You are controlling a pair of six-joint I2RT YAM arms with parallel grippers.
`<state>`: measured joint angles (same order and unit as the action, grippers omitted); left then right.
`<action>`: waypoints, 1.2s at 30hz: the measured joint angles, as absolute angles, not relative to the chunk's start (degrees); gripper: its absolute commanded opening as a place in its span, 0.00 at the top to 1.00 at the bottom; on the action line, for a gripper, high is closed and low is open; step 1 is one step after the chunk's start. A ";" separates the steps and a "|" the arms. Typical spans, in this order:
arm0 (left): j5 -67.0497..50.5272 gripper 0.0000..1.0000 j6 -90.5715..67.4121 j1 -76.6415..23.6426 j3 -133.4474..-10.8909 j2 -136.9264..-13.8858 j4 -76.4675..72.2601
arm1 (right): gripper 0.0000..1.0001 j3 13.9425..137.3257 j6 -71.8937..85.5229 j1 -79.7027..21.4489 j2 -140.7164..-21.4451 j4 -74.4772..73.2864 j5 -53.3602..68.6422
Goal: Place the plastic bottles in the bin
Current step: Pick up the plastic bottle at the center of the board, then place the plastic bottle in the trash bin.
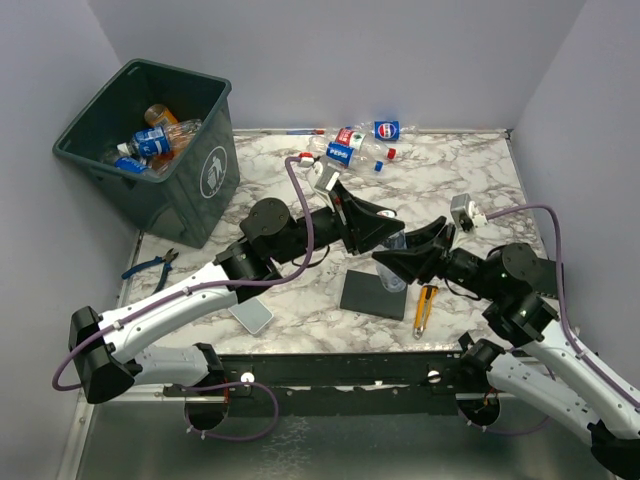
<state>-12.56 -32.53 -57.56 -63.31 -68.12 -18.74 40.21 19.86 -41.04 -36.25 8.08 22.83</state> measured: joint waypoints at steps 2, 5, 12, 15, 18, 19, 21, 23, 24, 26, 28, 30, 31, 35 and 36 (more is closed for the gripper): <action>-12.60 1.00 -32.56 -57.47 -63.31 -68.10 -18.70 | 0.40 40.21 19.88 -41.04 -36.36 8.10 22.81; -12.56 1.00 -32.10 -57.43 -63.31 -68.03 -18.59 | 0.00 40.34 20.43 -41.04 -36.49 7.62 22.90; -11.09 1.00 -29.26 -53.87 -66.06 -67.64 -14.26 | 0.00 47.75 21.37 -41.04 -39.05 0.32 22.90; -10.68 1.00 -28.62 -49.84 -69.45 -67.61 -13.04 | 0.00 52.58 21.80 -41.04 -39.27 -4.16 21.65; -6.98 1.00 -24.47 -47.70 -74.91 -67.70 -9.17 | 0.00 56.42 22.26 -40.93 -38.50 -8.03 19.20; -5.34 1.00 -22.74 -47.33 -76.82 -67.72 -7.86 | 0.00 57.06 22.28 -40.93 -37.63 -9.02 18.11; -0.30 1.00 -17.96 -46.78 -81.87 -68.03 -4.60 | 0.00 56.90 22.24 -40.95 -34.70 -10.07 14.98; 7.01 1.00 -12.47 -46.61 -87.59 -68.77 -1.85 | 0.00 54.48 22.11 -40.95 -30.39 -9.19 10.94; 11.33 1.00 -9.54 -46.54 -90.00 -69.19 -1.04 | 0.00 52.34 22.17 -40.95 -27.75 -8.29 8.93; 20.10 1.00 -2.96 -45.93 -94.45 -70.46 -0.25 | 0.00 47.37 22.63 -40.93 -22.90 -5.85 4.99; 28.62 1.00 3.44 -43.99 -97.93 -72.23 -1.30 | 0.00 41.63 23.18 -40.93 -19.64 -2.85 2.04; 34.63 1.00 8.75 -40.73 -99.09 -73.69 -3.44 | 0.01 36.71 24.18 -40.93 -18.98 -1.30 -0.23; 37.19 1.00 11.29 -38.65 -99.35 -74.54 -4.78 | 0.01 34.98 24.88 -40.93 -19.55 -1.28 -1.13; 44.93 1.00 19.11 -27.99 -99.74 -80.23 -12.08 | 0.02 31.31 27.55 -40.93 -23.70 -1.34 -3.16; 46.06 1.00 20.67 -25.71 -99.70 -81.80 -14.02 | 0.02 30.85 28.10 -40.93 -24.45 -1.30 -3.22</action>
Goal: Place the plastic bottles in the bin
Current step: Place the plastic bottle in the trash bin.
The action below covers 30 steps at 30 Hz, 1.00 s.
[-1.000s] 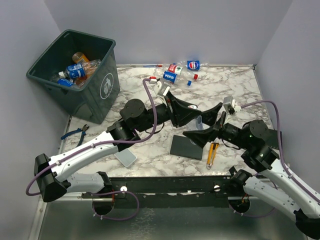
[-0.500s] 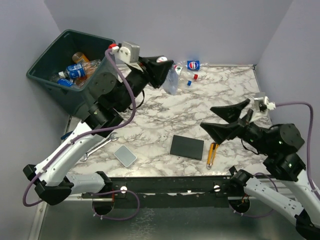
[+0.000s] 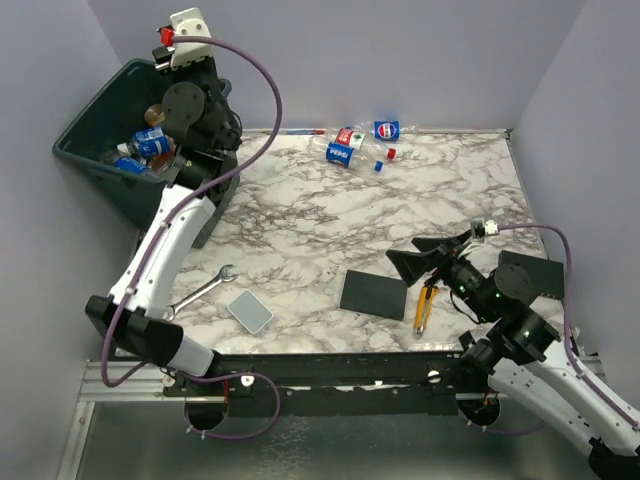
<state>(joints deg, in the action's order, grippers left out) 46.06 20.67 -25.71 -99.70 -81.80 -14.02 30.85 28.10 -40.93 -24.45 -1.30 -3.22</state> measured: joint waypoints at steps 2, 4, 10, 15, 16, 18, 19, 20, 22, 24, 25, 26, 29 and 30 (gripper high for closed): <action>48.10 1.00 23.68 -22.04 -98.72 -84.71 -19.57 | 0.02 29.85 29.10 -40.93 -25.04 -0.97 -3.25; 50.26 1.00 26.52 -18.79 -97.30 -88.01 -25.74 | 0.02 28.42 30.04 -40.93 -24.64 -0.51 -3.20; 54.33 1.00 27.46 -14.92 -93.12 -94.30 -33.65 | 0.02 23.99 31.90 -40.93 -19.73 0.38 -3.64; 55.42 1.00 24.45 -14.57 -89.47 -95.72 -34.13 | 0.01 22.79 32.05 -40.93 -17.69 0.32 -5.50; 55.33 1.00 23.24 -14.57 -89.36 -95.94 -33.21 | 0.01 22.79 32.01 -40.93 -17.61 0.32 -5.82; 54.61 0.94 20.60 -14.41 -89.60 -96.20 -30.65 | 0.01 22.79 31.90 -40.93 -17.67 0.32 -6.46; 54.15 0.81 19.44 -14.35 -90.04 -96.29 -29.39 | 0.01 22.79 31.88 -40.93 -17.78 0.32 -6.68; 53.41 0.59 18.06 -14.24 -90.83 -96.49 -27.51 | 0.01 22.79 31.88 -40.93 -17.96 0.34 -6.81; 51.83 0.24 15.14 -13.87 -93.08 -96.99 -23.51 | 0.01 22.79 31.90 -40.93 -18.41 0.34 -6.83; 50.74 0.02 12.84 -13.61 -94.91 -97.17 -20.16 | 0.01 22.79 31.90 -40.93 -19.03 0.34 -6.83; 50.37 0.01 11.81 -13.56 -95.77 -97.17 -18.65 | 0.01 22.81 31.90 -40.93 -19.33 0.32 -6.83; 50.13 0.01 10.87 -13.56 -96.68 -97.14 -17.54 | 0.01 22.83 31.88 -40.93 -19.59 0.32 -6.83; 49.45 0.01 9.39 -14.02 -99.53 -97.03 -15.03 | 0.01 23.14 31.59 -40.93 -20.27 0.25 -6.85; 49.39 0.01 9.37 -14.15 -100.07 -96.97 -14.66 | 0.01 23.38 31.40 -40.93 -20.58 0.23 -6.92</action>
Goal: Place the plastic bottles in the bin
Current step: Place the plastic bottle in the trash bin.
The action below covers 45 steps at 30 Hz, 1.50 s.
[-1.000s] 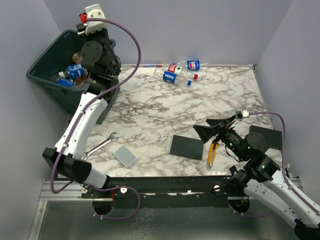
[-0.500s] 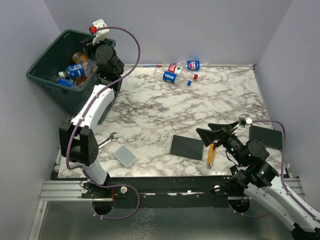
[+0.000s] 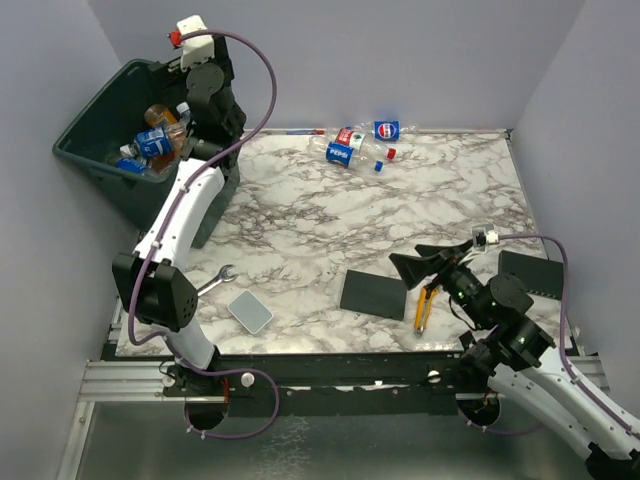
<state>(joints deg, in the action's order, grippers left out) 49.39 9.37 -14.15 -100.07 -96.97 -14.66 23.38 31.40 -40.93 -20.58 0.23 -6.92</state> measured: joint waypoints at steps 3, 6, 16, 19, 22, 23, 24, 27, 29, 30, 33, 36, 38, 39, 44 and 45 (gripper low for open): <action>49.30 0.01 10.52 -17.89 -101.71 -95.09 -13.74 | 0.01 24.82 30.48 -40.93 -21.67 0.12 -7.62; 48.31 0.01 12.23 -24.60 -101.60 -91.83 -13.39 | 0.01 27.16 29.19 -40.93 -23.05 -0.25 -9.28; 37.71 0.01 12.84 -50.39 -90.61 -80.49 -5.23 | 0.00 41.71 24.36 -40.93 -33.91 -7.75 -21.54; 32.91 0.01 8.12 -51.79 -81.32 -78.19 -1.72 | 0.00 46.96 24.36 -40.93 -41.10 -10.44 -25.78; 30.20 0.01 3.73 -51.77 -73.06 -76.40 1.19 | 0.01 48.73 24.58 -40.36 -48.29 -10.79 -26.76; 29.78 0.01 2.04 -51.77 -69.54 -75.26 2.13 | 0.02 49.06 24.86 -39.86 -50.72 -10.50 -26.57; 29.54 0.01 0.67 -51.77 -66.46 -74.02 3.25 | 0.02 49.39 25.26 -39.05 -53.43 -10.26 -26.00; 29.34 0.01 -2.61 -51.72 -58.72 -69.23 4.43 | 0.05 50.98 27.59 -33.52 -62.35 -8.36 -22.02; 29.43 0.01 -4.08 -51.72 -54.92 -65.41 4.80 | 0.08 52.40 29.52 -28.88 -68.23 -5.93 -18.65; 29.56 0.01 -4.49 -51.70 -53.71 -63.90 4.91 | 0.10 53.12 30.57 -26.76 -71.00 -4.27 -17.08; 30.55 0.01 -5.58 -51.44 -49.84 -59.59 3.29 | 0.15 56.38 32.67 -21.89 -79.94 0.64 -12.56; 31.57 0.01 -6.15 -51.11 -44.69 -56.47 0.93 | 0.16 61.34 31.77 -19.73 -89.19 5.67 -9.58; 31.88 0.01 -6.44 -51.05 -41.17 -55.48 -0.32 | 0.16 65.58 29.17 -19.59 -95.31 8.60 -7.99; 31.97 0.01 -6.59 -50.96 -39.92 -55.37 -0.64 | 0.15 67.77 27.51 -19.64 -98.17 9.78 -7.09; 31.97 0.01 -7.27 -50.78 -37.74 -55.37 -1.63 | 0.15 77.36 18.02 -19.79 -110.28 13.87 -4.08; 31.99 0.01 -7.31 -50.74 -37.74 -55.35 -2.07 | 0.15 78.96 16.21 -19.81 -112.20 14.26 -3.44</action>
